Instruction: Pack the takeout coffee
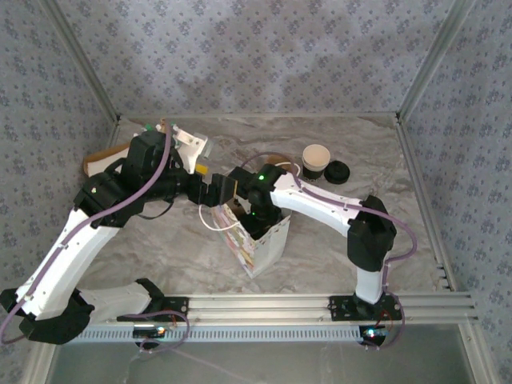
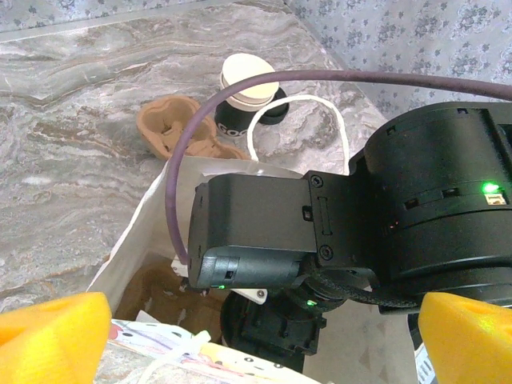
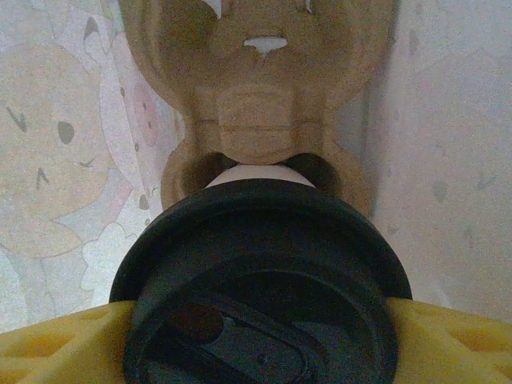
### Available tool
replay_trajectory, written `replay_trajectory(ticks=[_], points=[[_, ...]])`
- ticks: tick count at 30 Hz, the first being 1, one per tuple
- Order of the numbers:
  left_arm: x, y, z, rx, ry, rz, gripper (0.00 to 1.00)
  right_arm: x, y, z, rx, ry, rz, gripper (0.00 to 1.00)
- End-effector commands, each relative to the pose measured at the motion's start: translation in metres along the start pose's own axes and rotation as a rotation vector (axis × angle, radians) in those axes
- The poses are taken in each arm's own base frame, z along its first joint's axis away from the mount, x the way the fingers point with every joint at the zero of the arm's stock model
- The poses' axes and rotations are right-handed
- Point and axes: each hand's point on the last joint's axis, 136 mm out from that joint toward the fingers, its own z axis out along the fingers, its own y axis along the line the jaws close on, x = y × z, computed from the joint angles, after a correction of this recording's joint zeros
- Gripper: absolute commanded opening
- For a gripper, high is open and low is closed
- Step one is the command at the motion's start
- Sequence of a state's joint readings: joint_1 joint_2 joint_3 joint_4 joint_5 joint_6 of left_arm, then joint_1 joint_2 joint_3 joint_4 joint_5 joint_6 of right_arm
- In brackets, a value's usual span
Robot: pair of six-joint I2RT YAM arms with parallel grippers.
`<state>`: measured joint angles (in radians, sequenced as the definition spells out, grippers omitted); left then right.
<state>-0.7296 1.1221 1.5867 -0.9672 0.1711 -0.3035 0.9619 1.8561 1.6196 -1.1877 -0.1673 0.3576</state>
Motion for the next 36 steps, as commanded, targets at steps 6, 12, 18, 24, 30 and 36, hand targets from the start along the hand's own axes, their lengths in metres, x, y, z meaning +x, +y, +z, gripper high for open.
replay_trajectory(ticks=[6, 12, 18, 24, 30, 36], points=[[-0.002, -0.004, 0.000, 0.018, -0.014, 0.015, 0.99, 0.016, -0.015, 0.036, 0.095, 0.120, 0.013, 0.82], [0.000, 0.003, -0.004, -0.023, -0.024, 0.013, 0.99, 0.015, -0.014, 0.030, 0.101, 0.110, 0.010, 0.84], [0.002, 0.012, -0.014, -0.070, -0.049, 0.014, 0.99, 0.014, -0.012, 0.022, 0.104, 0.096, 0.005, 0.86], [0.007, 0.015, -0.016, -0.078, -0.053, 0.004, 1.00, 0.013, -0.010, 0.014, 0.105, 0.077, 0.001, 0.88], [0.009, 0.016, -0.019, -0.084, -0.061, -0.007, 0.99, 0.012, -0.009, 0.007, 0.107, 0.062, 0.002, 0.89], [0.011, 0.018, -0.022, -0.088, -0.067, -0.016, 0.99, 0.012, -0.008, 0.000, 0.113, 0.048, 0.000, 0.92]])
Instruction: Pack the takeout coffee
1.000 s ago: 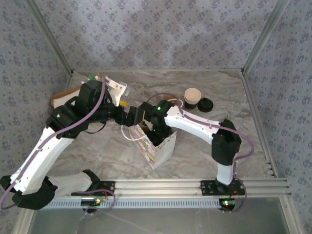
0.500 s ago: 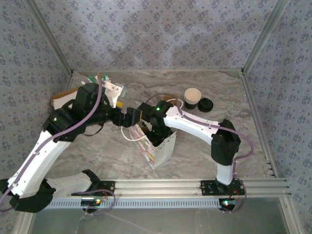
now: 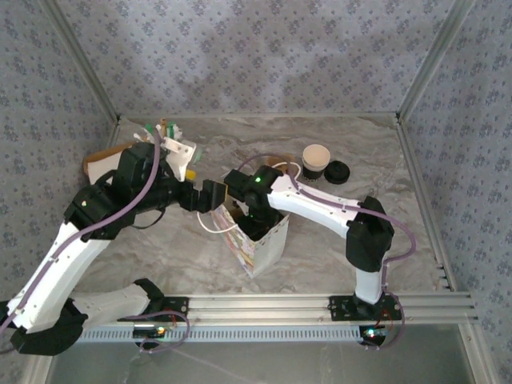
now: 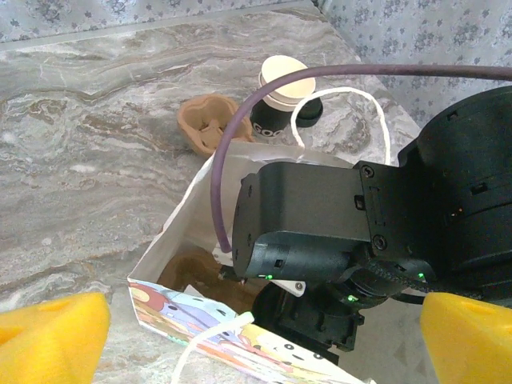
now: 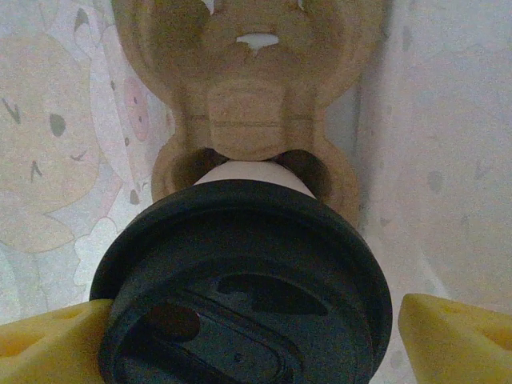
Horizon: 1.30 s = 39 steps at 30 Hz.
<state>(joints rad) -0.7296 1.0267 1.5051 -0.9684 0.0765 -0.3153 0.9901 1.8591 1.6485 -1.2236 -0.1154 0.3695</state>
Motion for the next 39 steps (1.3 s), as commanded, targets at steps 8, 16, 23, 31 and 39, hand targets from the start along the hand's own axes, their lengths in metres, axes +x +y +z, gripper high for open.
replay_trajectory(ticks=[8, 16, 23, 31, 39], points=[[0.003, 0.003, -0.007, -0.014, -0.024, -0.013, 0.99, 0.009, -0.009, -0.005, 0.069, 0.034, 0.013, 0.93], [0.012, 0.009, -0.005, -0.032, -0.017, -0.032, 0.98, 0.007, -0.008, -0.011, 0.066, 0.017, 0.019, 0.94], [0.027, 0.023, -0.001, -0.083, 0.006, -0.058, 0.93, 0.007, -0.006, -0.017, 0.053, 0.005, 0.029, 0.94], [0.037, 0.038, 0.006, -0.128, 0.026, -0.103, 0.87, 0.005, -0.003, -0.024, 0.041, -0.019, 0.035, 0.94], [0.040, 0.043, 0.008, -0.120, 0.028, -0.130, 0.87, 0.004, -0.004, -0.035, 0.048, -0.043, 0.034, 0.95]])
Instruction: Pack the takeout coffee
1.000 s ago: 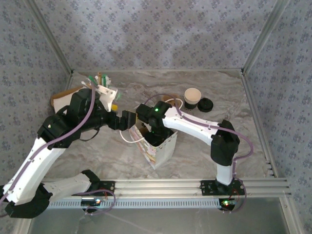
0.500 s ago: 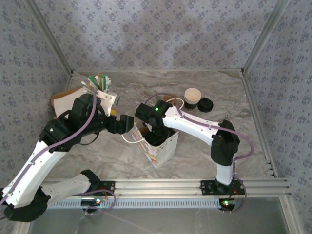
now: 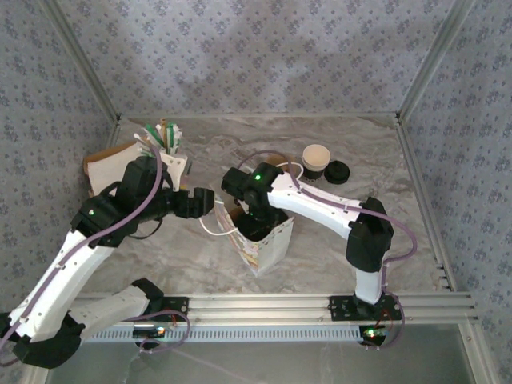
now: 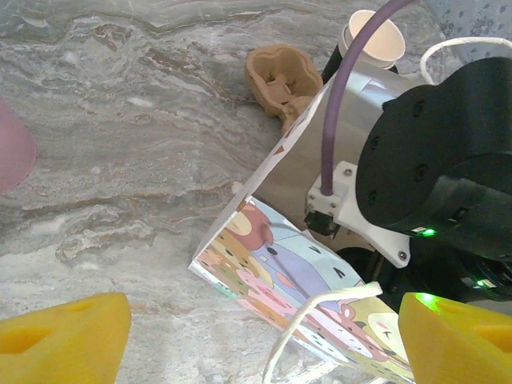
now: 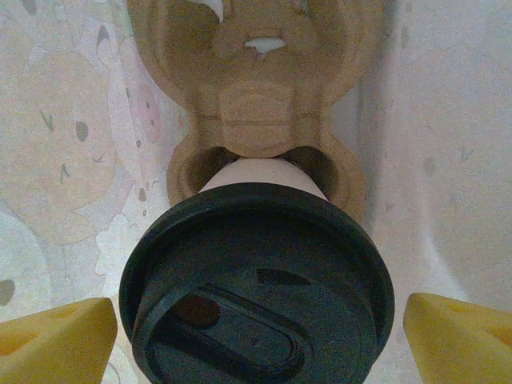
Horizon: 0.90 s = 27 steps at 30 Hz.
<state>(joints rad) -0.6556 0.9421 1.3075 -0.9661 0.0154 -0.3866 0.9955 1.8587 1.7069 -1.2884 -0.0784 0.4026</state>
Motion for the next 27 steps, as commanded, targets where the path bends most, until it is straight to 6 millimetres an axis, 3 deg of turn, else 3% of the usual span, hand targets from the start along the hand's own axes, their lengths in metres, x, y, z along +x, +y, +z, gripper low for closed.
replay_trajectory(ticks=[1, 19, 27], points=[[-0.004, -0.004, -0.007, 0.033, -0.029, -0.015, 0.87, 0.003, -0.002, -0.021, 0.011, -0.035, 0.007, 0.95], [-0.003, -0.005, -0.001, 0.045, -0.020, -0.020, 0.87, 0.003, -0.005, -0.044, 0.019, -0.090, 0.022, 0.95], [-0.003, -0.004, -0.003, 0.046, -0.022, -0.024, 0.87, 0.002, -0.007, -0.055, 0.030, -0.122, 0.026, 0.90]])
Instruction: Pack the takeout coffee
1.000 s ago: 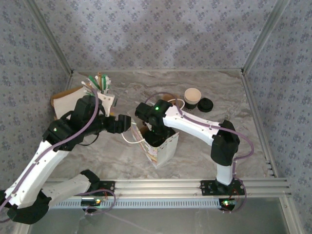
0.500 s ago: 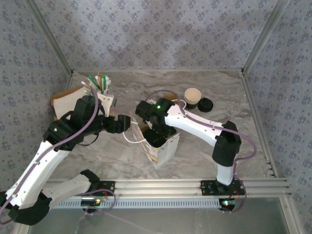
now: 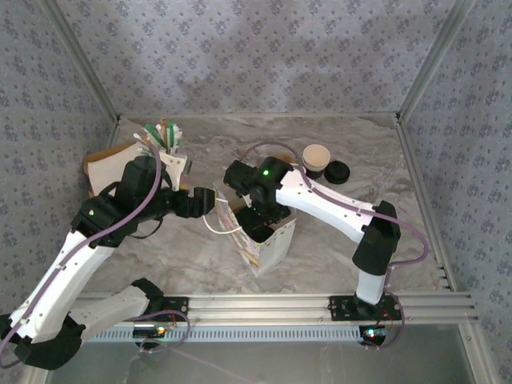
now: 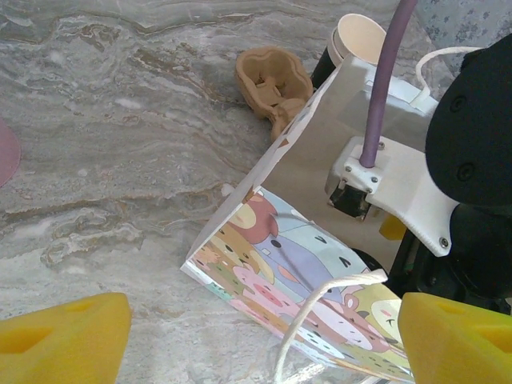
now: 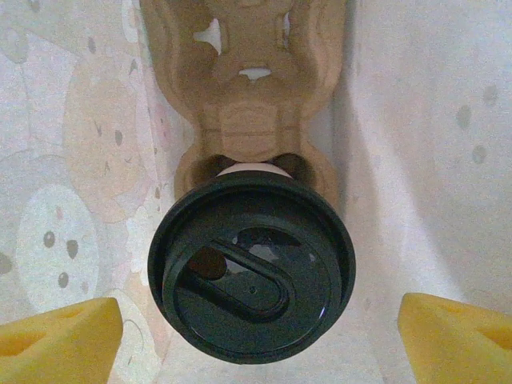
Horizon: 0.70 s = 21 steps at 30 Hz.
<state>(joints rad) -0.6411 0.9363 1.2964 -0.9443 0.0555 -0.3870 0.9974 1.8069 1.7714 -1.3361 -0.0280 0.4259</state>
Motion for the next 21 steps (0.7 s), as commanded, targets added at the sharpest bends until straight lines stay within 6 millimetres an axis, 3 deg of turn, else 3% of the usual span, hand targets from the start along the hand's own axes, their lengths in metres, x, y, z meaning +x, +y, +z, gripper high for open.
replay_trajectory(ticks=[1, 11, 21], points=[[-0.002, -0.001, -0.004, 0.014, -0.018, -0.014, 0.87, 0.003, -0.003, -0.024, 0.012, -0.044, 0.007, 0.89], [-0.003, -0.002, -0.002, 0.018, -0.014, -0.017, 0.86, 0.003, -0.004, -0.032, 0.016, -0.066, 0.009, 0.80], [-0.004, -0.004, -0.005, 0.025, -0.020, -0.020, 0.86, 0.002, -0.004, -0.043, 0.017, -0.101, 0.005, 0.78]])
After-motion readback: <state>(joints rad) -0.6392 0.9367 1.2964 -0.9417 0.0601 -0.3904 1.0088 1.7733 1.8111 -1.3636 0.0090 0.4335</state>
